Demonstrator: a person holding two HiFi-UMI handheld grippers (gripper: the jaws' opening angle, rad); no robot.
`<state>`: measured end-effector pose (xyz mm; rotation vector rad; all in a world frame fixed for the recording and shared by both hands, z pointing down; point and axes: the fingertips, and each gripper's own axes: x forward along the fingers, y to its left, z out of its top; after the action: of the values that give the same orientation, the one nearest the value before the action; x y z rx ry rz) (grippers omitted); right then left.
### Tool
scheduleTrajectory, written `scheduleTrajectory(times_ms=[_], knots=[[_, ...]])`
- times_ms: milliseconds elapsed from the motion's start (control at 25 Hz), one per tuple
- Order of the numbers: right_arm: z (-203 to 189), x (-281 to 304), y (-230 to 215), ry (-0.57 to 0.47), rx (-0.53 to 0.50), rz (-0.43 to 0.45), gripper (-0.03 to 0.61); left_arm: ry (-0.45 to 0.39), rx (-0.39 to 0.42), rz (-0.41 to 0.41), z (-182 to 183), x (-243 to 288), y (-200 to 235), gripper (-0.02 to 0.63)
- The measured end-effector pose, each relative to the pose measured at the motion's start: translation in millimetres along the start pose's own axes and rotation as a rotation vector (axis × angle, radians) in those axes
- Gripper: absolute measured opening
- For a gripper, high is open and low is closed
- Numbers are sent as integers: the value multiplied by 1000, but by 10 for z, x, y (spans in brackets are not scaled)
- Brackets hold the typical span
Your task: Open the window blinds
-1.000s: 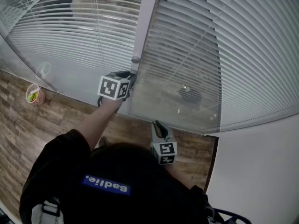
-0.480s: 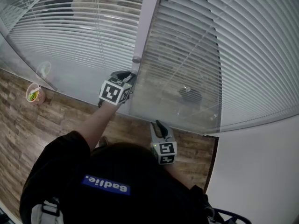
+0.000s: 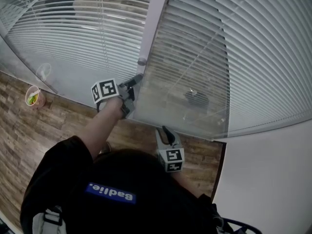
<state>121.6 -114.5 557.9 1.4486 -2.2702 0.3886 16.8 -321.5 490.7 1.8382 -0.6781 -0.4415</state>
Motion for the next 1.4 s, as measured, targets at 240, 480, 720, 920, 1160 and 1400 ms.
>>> scheduleTrajectory(times_ms=[240, 480, 720, 920, 1160, 1400], knots=[[1, -5, 1, 2, -1, -2, 104, 21, 73, 40, 23, 11, 0, 123], [5, 11, 1, -1, -3, -7, 79, 140, 336, 171, 10, 31, -18, 123], [26, 15, 10, -8, 3, -11, 63, 242, 548, 287, -9, 39, -17, 123], [13, 17, 24, -5, 6, -5, 58, 338, 799, 382, -41, 37, -12, 124], [1, 36, 47, 1, 4, 4, 55, 475, 1174, 512, -92, 34, 24, 119], [-1, 32, 65, 3, -1, 18, 88, 431, 1186, 491, -68, 5, 24, 108]])
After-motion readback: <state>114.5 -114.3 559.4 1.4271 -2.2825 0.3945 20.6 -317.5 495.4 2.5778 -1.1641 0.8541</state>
